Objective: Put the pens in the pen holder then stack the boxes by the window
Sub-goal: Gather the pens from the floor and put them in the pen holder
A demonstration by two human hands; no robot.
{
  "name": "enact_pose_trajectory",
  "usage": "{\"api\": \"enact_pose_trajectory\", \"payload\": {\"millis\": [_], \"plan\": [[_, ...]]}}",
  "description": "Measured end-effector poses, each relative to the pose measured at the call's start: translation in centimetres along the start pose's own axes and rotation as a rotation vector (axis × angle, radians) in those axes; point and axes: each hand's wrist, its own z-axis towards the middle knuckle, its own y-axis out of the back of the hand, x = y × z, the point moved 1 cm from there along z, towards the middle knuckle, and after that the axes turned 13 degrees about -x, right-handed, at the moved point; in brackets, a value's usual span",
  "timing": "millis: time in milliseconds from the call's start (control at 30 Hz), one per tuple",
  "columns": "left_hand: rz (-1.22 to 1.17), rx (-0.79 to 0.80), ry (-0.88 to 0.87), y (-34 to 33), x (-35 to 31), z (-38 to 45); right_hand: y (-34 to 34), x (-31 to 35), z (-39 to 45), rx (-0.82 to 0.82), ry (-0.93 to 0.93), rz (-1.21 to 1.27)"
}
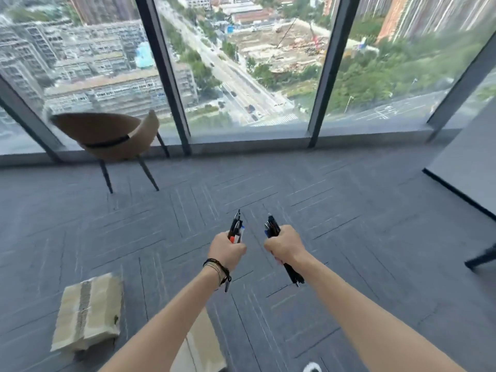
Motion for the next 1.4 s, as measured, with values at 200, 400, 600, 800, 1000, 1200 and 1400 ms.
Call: {"api": "enact_pose_trajectory", "payload": {"millis": [200, 400, 600, 800, 1000, 1200, 1400], "plan": [[0.067, 0.124, -0.093, -16.5, -9.3, -0.7, 16.1, -6.2, 6.6, -0.169, -0.08, 0.039], [0.163, 0.252, -0.18, -30.7, -17.5, -1.7, 28.2, -11.4, 11.2, -0.299, -0.121, 0.061], [0.256, 0.359, -0.311, -44.4, -24.8, -1.0, 39.0, -16.0, 17.1, -0.433, -0.172, 0.084], [0.293, 0.521, -0.388, -60.6, -31.5, 0.8, 51.1, -19.9, 25.1, -0.604, -0.257, 0.081], [0.304, 0.701, -0.484, -75.6, -39.9, 1.1, 63.5, -22.6, 31.6, -0.762, -0.369, 0.068], [0.305, 0.825, -0.559, -87.9, -46.9, 0.0, 74.2, -26.1, 36.3, -0.883, -0.474, 0.128], [0.343, 0.899, -0.626, -100.7, -51.8, -1.7, 84.9, -31.1, 41.7, -0.949, -0.508, 0.179]]}}
